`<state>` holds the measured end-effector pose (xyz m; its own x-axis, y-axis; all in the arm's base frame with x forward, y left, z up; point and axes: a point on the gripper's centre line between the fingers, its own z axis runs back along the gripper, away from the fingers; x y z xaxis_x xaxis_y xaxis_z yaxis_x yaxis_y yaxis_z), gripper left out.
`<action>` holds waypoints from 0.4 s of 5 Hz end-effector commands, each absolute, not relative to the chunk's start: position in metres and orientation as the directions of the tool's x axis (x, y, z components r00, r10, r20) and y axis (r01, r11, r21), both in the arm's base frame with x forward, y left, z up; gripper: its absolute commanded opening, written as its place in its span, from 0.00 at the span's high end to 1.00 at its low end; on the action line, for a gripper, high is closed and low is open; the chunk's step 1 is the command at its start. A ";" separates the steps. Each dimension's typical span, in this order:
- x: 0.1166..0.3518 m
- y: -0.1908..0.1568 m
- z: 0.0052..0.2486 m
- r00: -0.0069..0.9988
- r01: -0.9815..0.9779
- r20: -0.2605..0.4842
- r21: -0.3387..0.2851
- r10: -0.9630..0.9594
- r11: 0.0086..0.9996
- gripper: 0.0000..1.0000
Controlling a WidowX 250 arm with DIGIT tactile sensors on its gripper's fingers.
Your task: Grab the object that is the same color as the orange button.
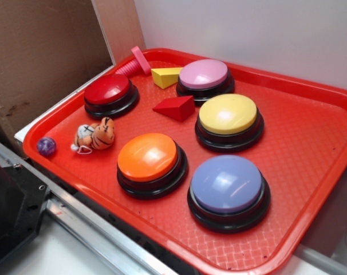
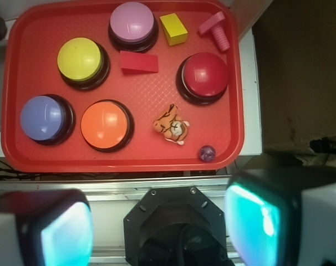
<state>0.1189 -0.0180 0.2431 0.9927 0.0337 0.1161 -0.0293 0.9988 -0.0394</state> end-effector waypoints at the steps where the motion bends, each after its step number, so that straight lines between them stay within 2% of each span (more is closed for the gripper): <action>1: 0.119 -0.018 0.243 0.993 -0.029 0.116 -0.039 0.034 0.999 0.00; 2: 0.133 -0.013 0.223 0.947 -0.272 0.160 -0.070 0.280 0.960 0.00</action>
<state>0.1306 -0.0144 0.2169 0.9480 0.2874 0.1367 -0.2796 0.9573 -0.0739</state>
